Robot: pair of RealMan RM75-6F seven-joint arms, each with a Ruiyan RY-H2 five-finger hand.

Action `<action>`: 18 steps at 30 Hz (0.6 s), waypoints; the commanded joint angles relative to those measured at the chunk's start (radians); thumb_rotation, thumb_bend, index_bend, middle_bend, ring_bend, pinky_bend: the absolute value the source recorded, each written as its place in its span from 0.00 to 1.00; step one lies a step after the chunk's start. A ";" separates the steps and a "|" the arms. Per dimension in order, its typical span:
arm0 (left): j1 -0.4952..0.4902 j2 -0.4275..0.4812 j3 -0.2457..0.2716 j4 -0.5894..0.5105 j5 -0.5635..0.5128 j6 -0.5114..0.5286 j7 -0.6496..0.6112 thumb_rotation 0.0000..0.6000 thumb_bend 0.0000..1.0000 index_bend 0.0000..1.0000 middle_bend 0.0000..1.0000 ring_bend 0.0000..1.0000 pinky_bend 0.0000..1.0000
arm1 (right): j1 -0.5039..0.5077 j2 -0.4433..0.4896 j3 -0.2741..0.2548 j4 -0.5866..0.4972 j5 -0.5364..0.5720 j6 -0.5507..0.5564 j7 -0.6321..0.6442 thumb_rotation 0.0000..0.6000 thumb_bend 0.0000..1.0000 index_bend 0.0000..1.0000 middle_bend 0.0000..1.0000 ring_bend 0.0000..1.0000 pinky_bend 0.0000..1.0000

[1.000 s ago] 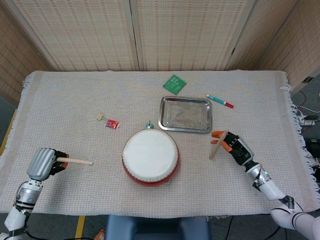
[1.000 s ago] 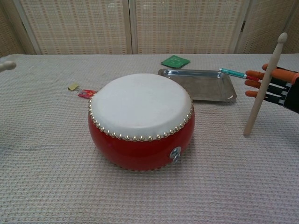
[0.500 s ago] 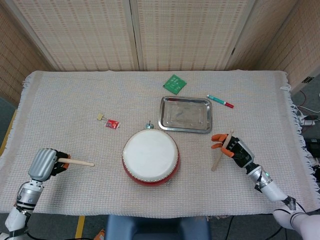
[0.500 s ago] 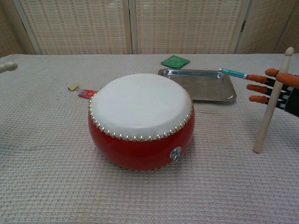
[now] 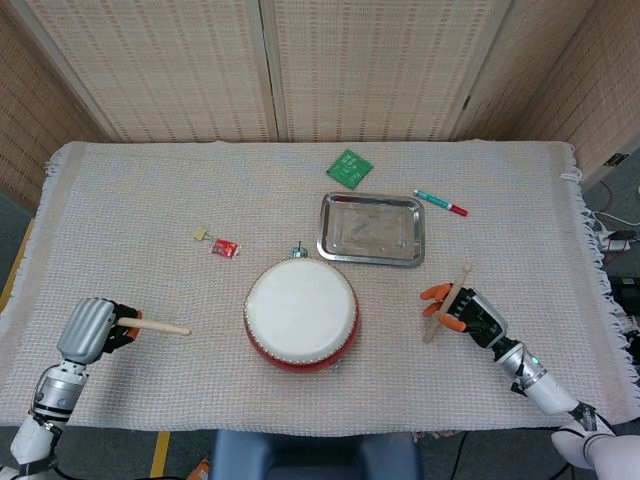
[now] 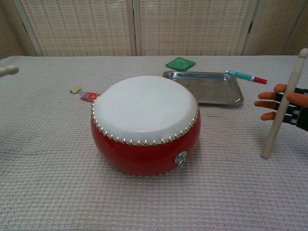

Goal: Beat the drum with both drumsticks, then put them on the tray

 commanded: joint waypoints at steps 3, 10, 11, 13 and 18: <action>0.000 -0.001 0.001 -0.002 0.001 0.000 0.003 1.00 0.71 1.00 1.00 1.00 1.00 | 0.000 0.008 0.011 -0.013 0.003 0.065 -0.006 1.00 0.14 0.54 0.40 0.32 0.42; 0.000 0.001 0.004 -0.006 0.003 -0.002 0.004 1.00 0.71 1.00 1.00 1.00 1.00 | -0.030 -0.074 -0.050 0.071 -0.013 0.004 -0.052 1.00 0.14 0.59 0.44 0.35 0.45; 0.000 0.001 0.005 -0.006 0.004 -0.003 0.004 1.00 0.71 1.00 1.00 1.00 1.00 | -0.029 -0.076 -0.050 0.073 -0.013 0.003 -0.051 1.00 0.14 0.60 0.45 0.35 0.46; 0.001 0.002 0.006 -0.006 0.005 -0.002 0.005 1.00 0.71 1.00 1.00 1.00 1.00 | -0.025 -0.079 -0.056 0.074 -0.015 -0.008 -0.058 1.00 0.14 0.61 0.46 0.36 0.46; 0.001 0.003 0.005 -0.006 0.003 -0.001 0.004 1.00 0.71 1.00 1.00 1.00 1.00 | -0.019 -0.084 -0.063 0.073 -0.013 -0.024 -0.071 1.00 0.14 0.67 0.51 0.41 0.51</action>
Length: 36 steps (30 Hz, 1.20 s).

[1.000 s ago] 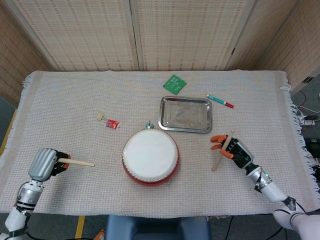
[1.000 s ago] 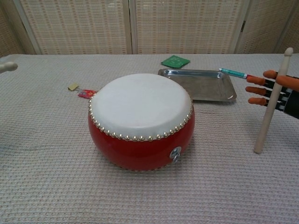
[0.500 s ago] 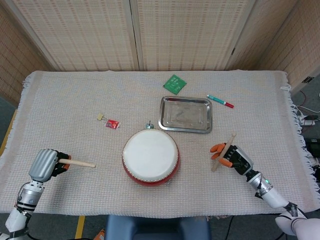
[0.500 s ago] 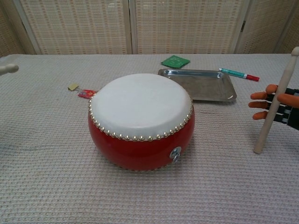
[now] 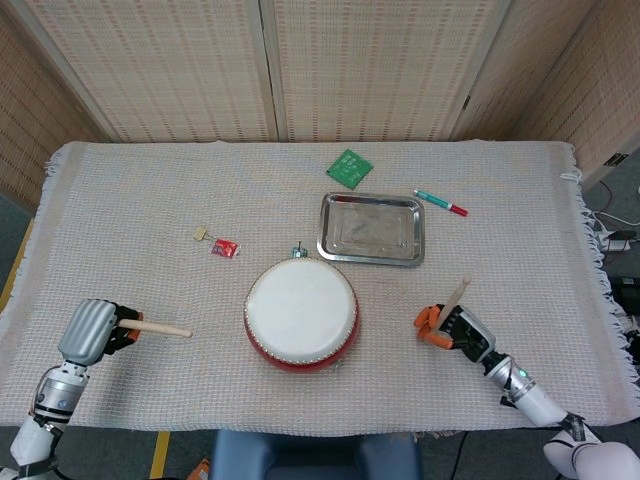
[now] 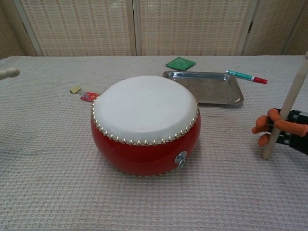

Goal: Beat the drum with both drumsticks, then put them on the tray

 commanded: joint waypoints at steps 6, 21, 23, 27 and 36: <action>-0.001 -0.003 0.000 0.001 0.001 -0.001 -0.001 1.00 0.71 1.00 1.00 1.00 1.00 | 0.014 -0.005 -0.006 -0.021 0.004 -0.027 -0.035 1.00 0.14 0.84 0.64 0.53 0.59; -0.009 -0.007 0.002 0.013 0.001 -0.015 -0.004 1.00 0.71 1.00 1.00 1.00 1.00 | 0.051 0.006 0.055 -0.129 0.041 -0.012 -0.221 1.00 0.68 1.00 1.00 1.00 1.00; -0.011 -0.007 0.001 0.016 0.002 -0.018 -0.003 1.00 0.71 1.00 1.00 1.00 1.00 | 0.065 0.038 0.058 -0.170 0.035 -0.010 -0.280 1.00 0.74 1.00 1.00 1.00 1.00; -0.020 -0.007 0.003 0.021 0.005 -0.031 0.006 1.00 0.71 1.00 1.00 1.00 1.00 | 0.110 0.144 0.068 -0.308 0.026 -0.038 -0.512 1.00 0.82 1.00 1.00 1.00 1.00; -0.059 -0.005 0.004 0.007 0.032 -0.065 0.052 1.00 0.71 1.00 1.00 1.00 1.00 | 0.256 0.535 0.123 -0.856 0.101 -0.325 -1.307 1.00 0.86 1.00 1.00 1.00 1.00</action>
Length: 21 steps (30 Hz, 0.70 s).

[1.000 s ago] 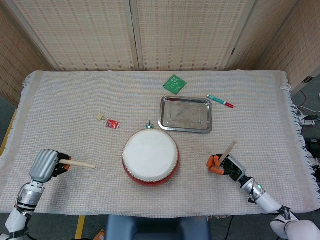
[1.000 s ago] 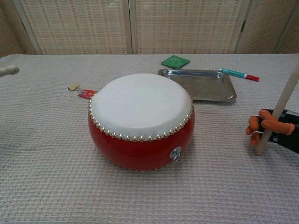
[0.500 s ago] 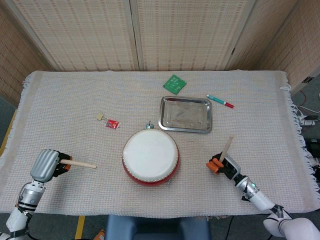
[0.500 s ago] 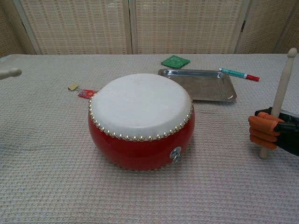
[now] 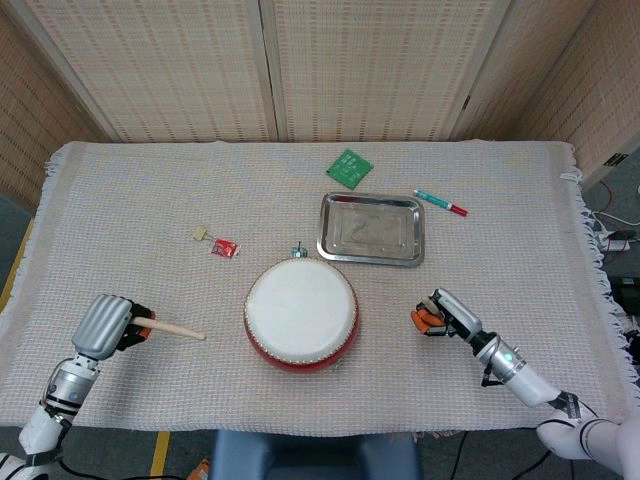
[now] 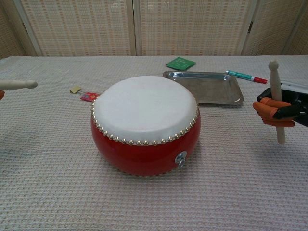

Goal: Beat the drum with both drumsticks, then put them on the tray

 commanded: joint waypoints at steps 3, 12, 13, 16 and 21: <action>-0.019 0.000 -0.001 -0.016 0.015 -0.012 0.028 1.00 0.71 1.00 1.00 1.00 1.00 | 0.153 0.352 0.065 -0.481 0.124 -0.321 -0.713 1.00 0.86 1.00 1.00 1.00 1.00; -0.036 0.004 -0.001 -0.038 0.011 -0.030 0.064 1.00 0.71 1.00 1.00 1.00 1.00 | 0.222 0.428 0.100 -0.633 0.406 -0.517 -1.363 1.00 0.86 1.00 1.00 1.00 1.00; -0.038 0.005 -0.001 -0.039 0.009 -0.033 0.068 1.00 0.71 1.00 1.00 1.00 1.00 | 0.228 0.428 0.102 -0.639 0.440 -0.511 -1.435 1.00 0.85 1.00 1.00 1.00 1.00; -0.044 0.007 -0.003 -0.044 0.003 -0.043 0.078 1.00 0.71 1.00 1.00 1.00 1.00 | 0.236 0.423 0.118 -0.659 0.514 -0.467 -1.585 1.00 0.85 1.00 1.00 1.00 1.00; -0.055 0.012 -0.005 -0.060 -0.002 -0.058 0.093 1.00 0.71 1.00 1.00 1.00 1.00 | 0.288 0.433 0.134 -0.700 0.626 -0.468 -1.759 1.00 0.84 1.00 1.00 1.00 1.00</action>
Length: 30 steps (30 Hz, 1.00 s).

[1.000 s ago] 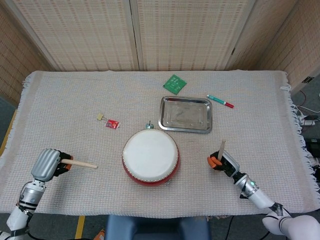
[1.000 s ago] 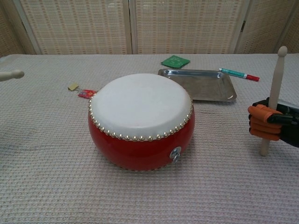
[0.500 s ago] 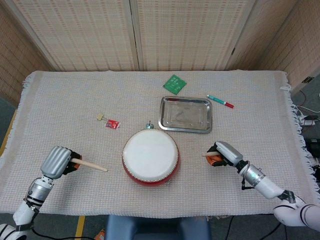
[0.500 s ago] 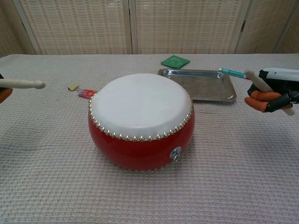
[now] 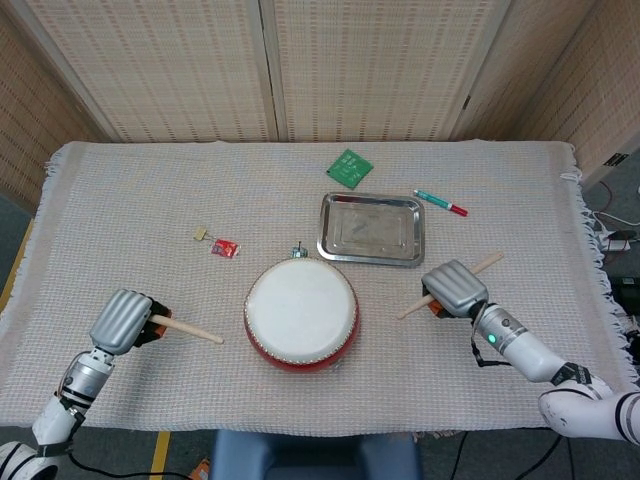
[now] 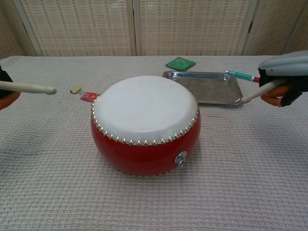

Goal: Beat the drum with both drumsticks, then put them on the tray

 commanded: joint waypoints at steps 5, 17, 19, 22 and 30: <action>-0.021 -0.006 -0.006 -0.016 -0.001 -0.019 0.020 1.00 0.71 1.00 1.00 1.00 1.00 | 0.126 0.017 0.050 -0.103 0.247 -0.004 -0.325 1.00 0.83 1.00 1.00 1.00 1.00; -0.132 -0.008 -0.059 -0.077 -0.047 -0.152 0.170 1.00 0.71 1.00 1.00 1.00 1.00 | 0.308 -0.106 0.089 -0.084 0.488 0.028 -0.560 1.00 0.82 1.00 1.00 1.00 1.00; -0.151 -0.006 -0.078 -0.099 -0.071 -0.173 0.203 1.00 0.71 1.00 1.00 1.00 1.00 | 0.330 -0.136 0.103 -0.071 0.511 0.029 -0.559 1.00 0.82 1.00 1.00 1.00 1.00; -0.170 0.005 -0.098 -0.138 -0.103 -0.192 0.241 1.00 0.71 1.00 1.00 1.00 1.00 | 0.356 -0.177 0.109 -0.043 0.530 0.031 -0.565 1.00 0.82 1.00 1.00 1.00 1.00; -0.211 0.009 -0.128 -0.197 -0.203 -0.250 0.326 1.00 0.71 1.00 1.00 1.00 1.00 | 0.392 -0.283 0.052 0.058 0.536 0.056 -0.639 1.00 0.82 1.00 1.00 1.00 1.00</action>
